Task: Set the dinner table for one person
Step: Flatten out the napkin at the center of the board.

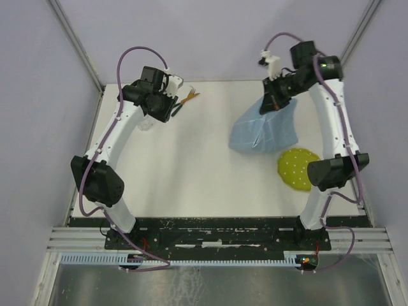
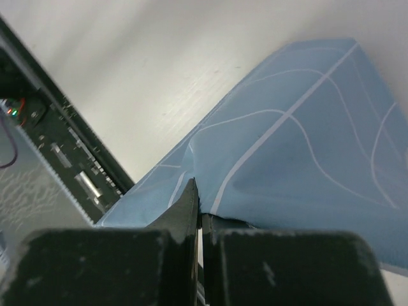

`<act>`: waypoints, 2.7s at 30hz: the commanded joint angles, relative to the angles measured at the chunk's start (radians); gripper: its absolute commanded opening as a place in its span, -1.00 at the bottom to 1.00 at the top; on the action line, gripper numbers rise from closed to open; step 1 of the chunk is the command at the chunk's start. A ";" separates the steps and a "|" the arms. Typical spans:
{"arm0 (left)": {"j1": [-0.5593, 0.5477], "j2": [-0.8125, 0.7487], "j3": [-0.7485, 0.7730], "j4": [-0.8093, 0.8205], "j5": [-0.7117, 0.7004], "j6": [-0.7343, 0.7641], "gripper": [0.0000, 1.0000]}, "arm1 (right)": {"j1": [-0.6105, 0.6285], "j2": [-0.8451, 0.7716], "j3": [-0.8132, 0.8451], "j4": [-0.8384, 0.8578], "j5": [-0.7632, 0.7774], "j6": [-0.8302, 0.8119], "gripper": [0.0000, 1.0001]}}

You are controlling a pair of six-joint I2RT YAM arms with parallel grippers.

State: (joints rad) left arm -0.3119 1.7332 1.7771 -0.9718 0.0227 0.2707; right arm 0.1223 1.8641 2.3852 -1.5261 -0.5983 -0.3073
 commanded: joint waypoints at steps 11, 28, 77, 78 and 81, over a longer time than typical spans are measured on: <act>-0.003 -0.091 -0.060 0.019 -0.060 0.031 -0.19 | 0.276 0.282 -0.110 0.082 -0.186 0.035 -0.96; -0.004 -0.064 -0.046 0.028 -0.072 0.039 -0.20 | 0.228 0.245 0.173 0.303 -0.097 0.184 -0.96; -0.005 -0.005 -0.004 0.023 -0.098 0.058 -0.21 | 0.023 0.244 0.276 0.279 -0.314 0.288 -0.96; -0.004 -0.004 -0.003 0.022 -0.098 0.058 -0.21 | 0.011 0.222 0.246 0.312 -0.289 0.293 -0.96; -0.006 0.006 0.006 0.021 -0.089 0.052 -0.21 | -0.067 0.115 0.051 0.577 -0.268 0.428 -0.96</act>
State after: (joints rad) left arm -0.3119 1.7439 1.7512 -0.9657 -0.0555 0.2722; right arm 0.1413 2.1063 2.5584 -1.2346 -0.9070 0.0147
